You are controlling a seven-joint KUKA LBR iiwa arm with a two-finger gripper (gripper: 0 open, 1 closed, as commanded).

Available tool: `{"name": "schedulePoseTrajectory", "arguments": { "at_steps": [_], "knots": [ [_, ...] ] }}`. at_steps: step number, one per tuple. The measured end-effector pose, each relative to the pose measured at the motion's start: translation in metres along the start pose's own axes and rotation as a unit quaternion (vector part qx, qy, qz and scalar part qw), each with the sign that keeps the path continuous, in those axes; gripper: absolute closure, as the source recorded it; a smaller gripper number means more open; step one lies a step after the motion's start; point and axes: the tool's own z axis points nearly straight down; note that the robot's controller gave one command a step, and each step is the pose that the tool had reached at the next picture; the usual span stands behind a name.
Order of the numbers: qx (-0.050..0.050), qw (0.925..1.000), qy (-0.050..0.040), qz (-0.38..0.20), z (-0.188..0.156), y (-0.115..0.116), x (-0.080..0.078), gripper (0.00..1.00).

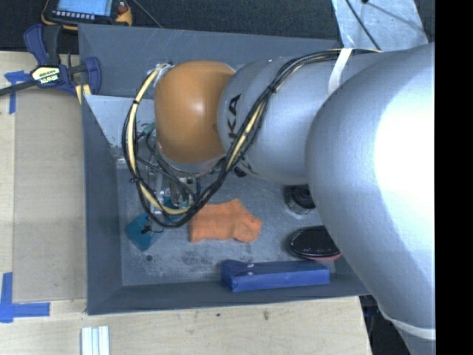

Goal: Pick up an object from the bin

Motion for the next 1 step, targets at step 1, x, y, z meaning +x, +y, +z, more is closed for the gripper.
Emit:
{"name": "schedulePoseTrajectory", "arguments": {
  "at_steps": [1],
  "knots": [
    [-0.002,1.0,-0.0031,0.009,0.0422,-0.0232,0.0224,0.0]
  ]
}}
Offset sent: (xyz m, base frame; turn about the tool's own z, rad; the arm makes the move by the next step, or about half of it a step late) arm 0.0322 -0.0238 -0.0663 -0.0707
